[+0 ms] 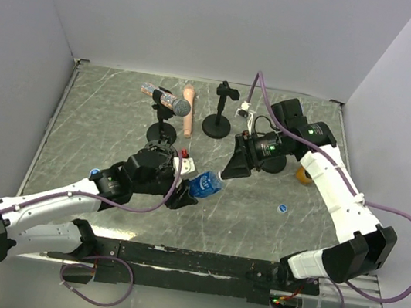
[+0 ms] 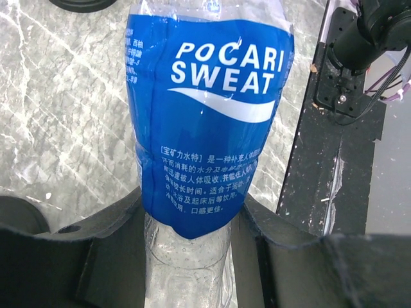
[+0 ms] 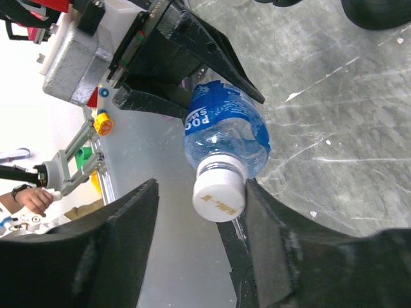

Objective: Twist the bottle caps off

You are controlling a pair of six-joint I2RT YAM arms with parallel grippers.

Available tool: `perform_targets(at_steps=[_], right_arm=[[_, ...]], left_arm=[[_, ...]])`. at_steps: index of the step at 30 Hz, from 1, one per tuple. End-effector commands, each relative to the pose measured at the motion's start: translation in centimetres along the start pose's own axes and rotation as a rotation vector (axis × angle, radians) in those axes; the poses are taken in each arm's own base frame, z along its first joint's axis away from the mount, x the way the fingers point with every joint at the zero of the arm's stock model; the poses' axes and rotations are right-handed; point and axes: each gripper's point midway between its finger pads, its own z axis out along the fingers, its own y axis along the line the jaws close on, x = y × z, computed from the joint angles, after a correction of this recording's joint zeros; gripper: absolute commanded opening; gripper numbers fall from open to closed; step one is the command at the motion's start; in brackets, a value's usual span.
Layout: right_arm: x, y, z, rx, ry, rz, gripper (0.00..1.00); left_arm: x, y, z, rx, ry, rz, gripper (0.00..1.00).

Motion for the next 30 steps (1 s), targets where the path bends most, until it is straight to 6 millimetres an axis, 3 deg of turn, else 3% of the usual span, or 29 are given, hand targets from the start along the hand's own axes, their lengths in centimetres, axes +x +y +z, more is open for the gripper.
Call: perform_targets(at_steps=[1, 5, 9, 12, 15, 18, 23, 30], right_arm=[[-0.1, 0.7, -0.1, -0.032, 0.003, 0.037, 0.58], [-0.1, 0.6, -0.1, -0.026, 0.008, 0.018, 0.49], [-0.3, 0.7, -0.2, -0.034, 0.012, -0.041, 0.28], [-0.9, 1.2, -0.5, -0.050, 0.001, -0.154, 0.21], [-1.0, 2.5, -1.0, -0.086, -0.020, -0.443, 0.20], [1.0, 3.9, -1.5, -0.121, -0.059, -0.897, 0.21], [3.7, 3.5, -0.3, -0.018, -0.055, -1.507, 0.21], [3.1, 4.5, -1.0, 0.054, -0.090, -1.799, 0.20]], left_arm=[[-2.1, 0.2, 0.0, -0.018, -0.063, -0.011, 0.01], [-2.4, 0.1, -0.1, -0.013, -0.073, -0.016, 0.01], [-2.1, -0.3, -0.1, 0.010, -0.072, -0.012, 0.01], [-1.5, -0.6, -0.1, 0.033, -0.051, 0.010, 0.01], [-1.1, -0.7, -0.2, 0.045, -0.030, 0.031, 0.01], [-0.9, -0.7, -0.3, 0.056, -0.008, 0.080, 0.01], [-0.8, -0.9, -0.2, 0.077, 0.020, 0.101, 0.01], [0.3, -0.6, -0.2, 0.068, 0.067, 0.110, 0.01]])
